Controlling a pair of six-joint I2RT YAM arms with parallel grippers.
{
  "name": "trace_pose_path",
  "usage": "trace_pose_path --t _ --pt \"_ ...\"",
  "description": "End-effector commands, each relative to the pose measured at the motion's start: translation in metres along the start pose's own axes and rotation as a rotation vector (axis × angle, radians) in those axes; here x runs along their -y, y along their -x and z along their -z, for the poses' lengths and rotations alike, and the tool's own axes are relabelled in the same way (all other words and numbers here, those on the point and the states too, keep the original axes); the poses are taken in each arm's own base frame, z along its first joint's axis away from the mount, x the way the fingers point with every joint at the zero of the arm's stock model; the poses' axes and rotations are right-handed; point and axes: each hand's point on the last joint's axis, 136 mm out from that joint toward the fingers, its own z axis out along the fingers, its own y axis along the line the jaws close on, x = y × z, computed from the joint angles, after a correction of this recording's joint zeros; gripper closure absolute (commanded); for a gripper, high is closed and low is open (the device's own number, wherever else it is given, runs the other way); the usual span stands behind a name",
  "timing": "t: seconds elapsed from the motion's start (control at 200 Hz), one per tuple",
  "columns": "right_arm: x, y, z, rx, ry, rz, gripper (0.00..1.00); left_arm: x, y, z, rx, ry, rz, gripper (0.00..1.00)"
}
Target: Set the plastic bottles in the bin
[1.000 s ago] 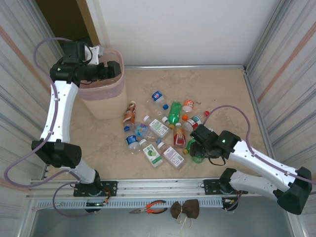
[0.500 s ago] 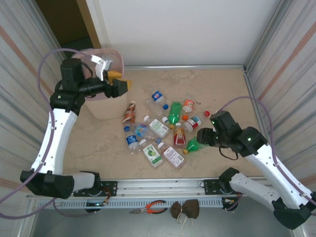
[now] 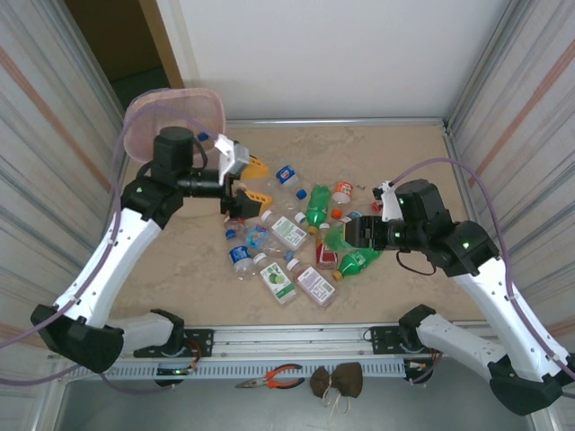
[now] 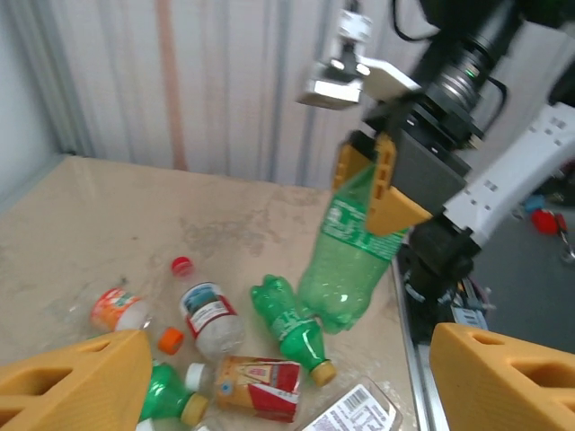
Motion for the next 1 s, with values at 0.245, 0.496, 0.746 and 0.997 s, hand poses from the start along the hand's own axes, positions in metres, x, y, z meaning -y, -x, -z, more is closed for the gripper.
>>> trace_pose_path --t 0.245,0.496,0.746,0.997 --pt "-0.048 0.021 0.005 0.025 0.226 0.093 0.47 0.033 -0.04 -0.052 -0.161 -0.136 -0.059 0.11" --pt "-0.055 0.018 0.005 0.008 0.27 0.105 0.47 0.043 -0.058 -0.092 -0.272 -0.193 -0.047 0.1" --pt "-0.055 0.017 0.008 0.018 0.267 0.105 0.47 0.059 -0.068 -0.115 -0.331 -0.288 -0.048 0.15" --pt "-0.052 0.015 0.007 0.02 0.253 0.097 0.47 0.063 -0.069 -0.122 -0.331 -0.305 -0.068 0.23"
